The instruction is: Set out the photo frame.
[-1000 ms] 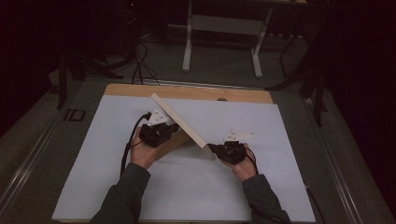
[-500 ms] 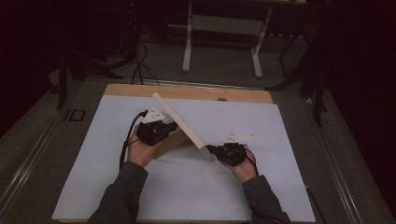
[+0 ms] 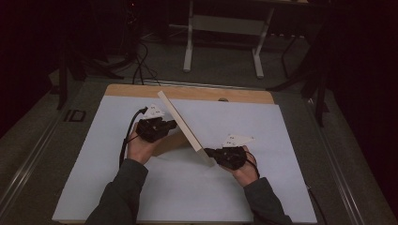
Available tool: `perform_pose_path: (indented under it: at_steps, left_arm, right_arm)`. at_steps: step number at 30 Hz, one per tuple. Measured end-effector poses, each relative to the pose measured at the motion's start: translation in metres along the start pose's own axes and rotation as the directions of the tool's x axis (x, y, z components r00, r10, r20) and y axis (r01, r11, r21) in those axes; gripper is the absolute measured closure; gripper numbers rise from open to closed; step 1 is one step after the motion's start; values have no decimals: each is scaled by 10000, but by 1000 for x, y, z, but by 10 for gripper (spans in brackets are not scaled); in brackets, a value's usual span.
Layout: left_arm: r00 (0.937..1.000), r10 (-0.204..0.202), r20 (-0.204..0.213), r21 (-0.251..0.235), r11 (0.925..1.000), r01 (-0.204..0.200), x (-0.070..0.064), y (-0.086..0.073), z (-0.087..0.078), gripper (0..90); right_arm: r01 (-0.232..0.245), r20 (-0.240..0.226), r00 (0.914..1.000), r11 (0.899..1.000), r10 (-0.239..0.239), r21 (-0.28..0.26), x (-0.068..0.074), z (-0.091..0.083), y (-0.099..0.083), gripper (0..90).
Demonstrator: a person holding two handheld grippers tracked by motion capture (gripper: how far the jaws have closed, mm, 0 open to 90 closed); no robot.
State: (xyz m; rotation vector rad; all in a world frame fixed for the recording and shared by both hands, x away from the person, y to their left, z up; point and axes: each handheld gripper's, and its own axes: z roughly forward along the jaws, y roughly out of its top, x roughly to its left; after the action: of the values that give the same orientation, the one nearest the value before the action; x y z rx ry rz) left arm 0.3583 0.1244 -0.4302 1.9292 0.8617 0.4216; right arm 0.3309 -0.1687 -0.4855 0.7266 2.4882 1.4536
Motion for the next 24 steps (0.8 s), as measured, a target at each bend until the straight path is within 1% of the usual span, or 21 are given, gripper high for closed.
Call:
perform_pose_path:
  at_steps: [5, 9, 12, 14, 21, 24]
  left_arm:
    - [9999, 131, 71, -51, 9999, -130, -4, 2, 0, 900]
    - [9990, 415, 168, -118, 9991, -413, -9, 5, -1, 900]
    - [9983, 546, 217, -97, 9985, -544, -11, 6, -2, 900]
    - [9983, 558, 179, -55, 9984, -557, -11, 6, -2, 900]
    - [9980, 583, 224, -18, 9983, -582, -9, 7, -1, 900]
    - [9980, 585, 241, 5, 9983, -585, -8, 8, 0, 900]
  right_arm:
    - [197, -140, 9997, 9998, -197, 17, 5, 2, 3, 900]
    - [289, -276, 9992, 9996, -288, 26, 10, 6, 5, 900]
    - [465, -344, 9983, 9989, -461, 101, 13, 9, 6, 900]
    - [560, -369, 9978, 9983, -554, 162, 16, 12, 7, 900]
    - [550, -417, 9977, 9983, -543, 176, 19, 15, 10, 900]
    - [632, -469, 9970, 9978, -623, 178, 20, 17, 11, 900]
